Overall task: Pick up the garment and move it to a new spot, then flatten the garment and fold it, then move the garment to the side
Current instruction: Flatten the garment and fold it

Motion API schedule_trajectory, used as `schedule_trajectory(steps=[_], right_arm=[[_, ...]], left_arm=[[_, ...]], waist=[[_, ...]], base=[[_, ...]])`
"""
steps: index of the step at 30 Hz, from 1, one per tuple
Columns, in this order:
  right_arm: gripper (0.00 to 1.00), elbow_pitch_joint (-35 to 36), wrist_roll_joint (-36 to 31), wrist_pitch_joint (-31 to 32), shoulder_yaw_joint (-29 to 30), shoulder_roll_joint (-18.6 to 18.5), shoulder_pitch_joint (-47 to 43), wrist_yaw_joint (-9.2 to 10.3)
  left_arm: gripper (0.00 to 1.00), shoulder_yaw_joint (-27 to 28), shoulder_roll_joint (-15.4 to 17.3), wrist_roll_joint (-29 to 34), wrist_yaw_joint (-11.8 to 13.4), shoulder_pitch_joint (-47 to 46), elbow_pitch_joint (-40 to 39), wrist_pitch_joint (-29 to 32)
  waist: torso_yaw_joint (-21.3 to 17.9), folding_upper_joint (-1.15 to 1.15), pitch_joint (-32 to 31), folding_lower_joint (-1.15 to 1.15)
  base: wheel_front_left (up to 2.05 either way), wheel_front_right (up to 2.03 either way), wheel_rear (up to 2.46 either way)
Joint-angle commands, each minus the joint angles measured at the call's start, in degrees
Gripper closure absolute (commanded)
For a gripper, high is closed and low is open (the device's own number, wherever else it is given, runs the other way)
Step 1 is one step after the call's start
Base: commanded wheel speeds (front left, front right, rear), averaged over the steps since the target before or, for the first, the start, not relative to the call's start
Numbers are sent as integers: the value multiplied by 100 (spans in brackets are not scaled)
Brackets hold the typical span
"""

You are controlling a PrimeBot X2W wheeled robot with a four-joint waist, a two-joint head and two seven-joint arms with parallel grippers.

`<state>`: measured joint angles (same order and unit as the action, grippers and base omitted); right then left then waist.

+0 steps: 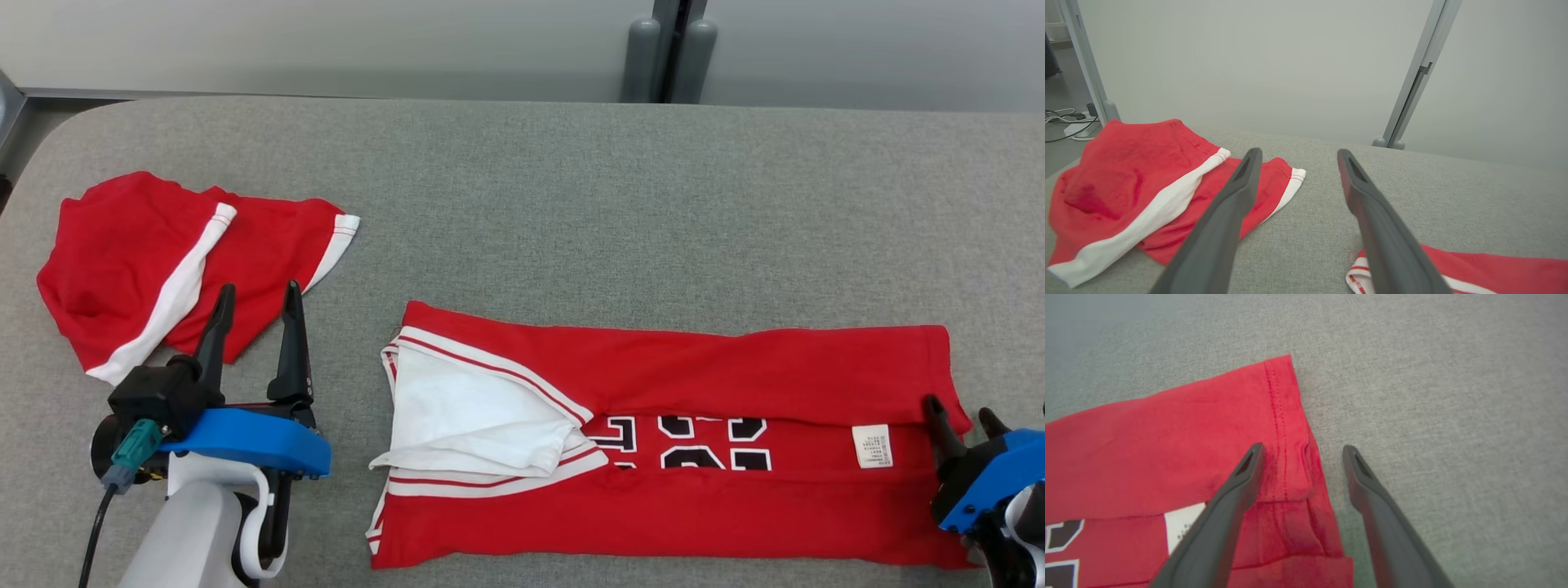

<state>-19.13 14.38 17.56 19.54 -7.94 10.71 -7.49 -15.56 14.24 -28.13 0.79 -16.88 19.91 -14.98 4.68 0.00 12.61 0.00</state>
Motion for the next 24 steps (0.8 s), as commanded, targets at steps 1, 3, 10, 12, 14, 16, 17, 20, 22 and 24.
schedule_trajectory(steps=[1,3,10,12,14,16,17,20,22,24], right_arm=[[0,-137,-33,-18,-75,-61,106,-1],[0,-220,-51,-30,-114,-87,139,-1],[0,-898,9,27,-594,-157,113,-2],[0,-1003,62,53,-807,-146,-18,-9],[0,-1043,137,8,-977,-135,-169,-17],[0,-1039,215,-26,-1134,-131,-309,-31],[23,-1040,245,-56,-1192,-136,-352,-31],[81,-1036,298,-126,-1321,-186,-401,-31],[100,-1035,313,-202,-1351,-240,-337,-30],[100,-1030,318,-307,-1360,-298,-242,-6]], left_arm=[[0,4,28,19,-5,-126,25,-11],[0,1,34,15,-6,-142,36,-11],[0,-49,1,-49,-28,-138,98,-4],[0,-55,-6,-50,-35,-146,105,-5],[0,-60,-12,-70,-38,-160,109,-4],[0,-60,-11,-84,-33,-157,105,-6],[0,-54,-9,-92,-28,-151,98,-6],[0,-18,14,-102,-5,-109,69,-9],[0,-13,22,-111,0,-106,69,-9],[0,-5,31,-118,-1,-112,63,-10]], waist=[[-17,0,25,0],[-28,0,38,0],[-49,0,89,0],[-39,0,96,0],[-30,0,99,0],[-35,0,105,0],[-45,0,111,0],[-97,0,132,0],[-122,0,137,0],[-146,0,136,0]], base=[[0,0,0],[0,0,0],[0,0,0],[0,0,0],[0,0,0],[0,0,0],[0,0,0],[0,0,0],[0,0,0],[0,0,0]])
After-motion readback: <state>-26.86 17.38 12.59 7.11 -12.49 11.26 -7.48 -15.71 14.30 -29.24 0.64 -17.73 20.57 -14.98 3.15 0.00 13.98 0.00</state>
